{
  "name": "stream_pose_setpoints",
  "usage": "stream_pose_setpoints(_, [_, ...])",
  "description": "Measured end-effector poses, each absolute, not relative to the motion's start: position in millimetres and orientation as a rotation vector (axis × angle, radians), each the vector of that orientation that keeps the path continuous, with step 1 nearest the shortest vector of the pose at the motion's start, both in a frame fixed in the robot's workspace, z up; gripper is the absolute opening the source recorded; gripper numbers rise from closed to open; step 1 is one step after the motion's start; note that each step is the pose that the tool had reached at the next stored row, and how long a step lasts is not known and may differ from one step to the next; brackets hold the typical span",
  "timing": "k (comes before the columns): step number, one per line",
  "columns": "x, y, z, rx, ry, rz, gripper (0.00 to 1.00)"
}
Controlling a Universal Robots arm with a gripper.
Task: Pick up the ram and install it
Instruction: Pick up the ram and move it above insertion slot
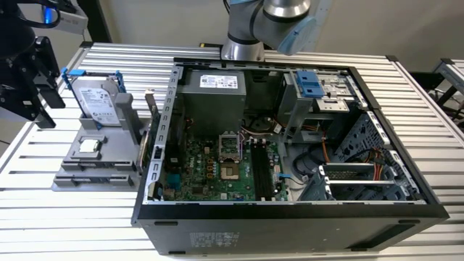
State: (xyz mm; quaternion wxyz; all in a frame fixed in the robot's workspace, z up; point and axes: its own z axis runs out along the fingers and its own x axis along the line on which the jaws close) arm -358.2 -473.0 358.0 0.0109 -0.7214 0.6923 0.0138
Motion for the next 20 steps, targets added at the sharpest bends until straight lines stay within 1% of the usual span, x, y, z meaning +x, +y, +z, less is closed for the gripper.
stream_pose_setpoints(20, [-364,-472,333,-2.256,2.169,0.03,1.0])
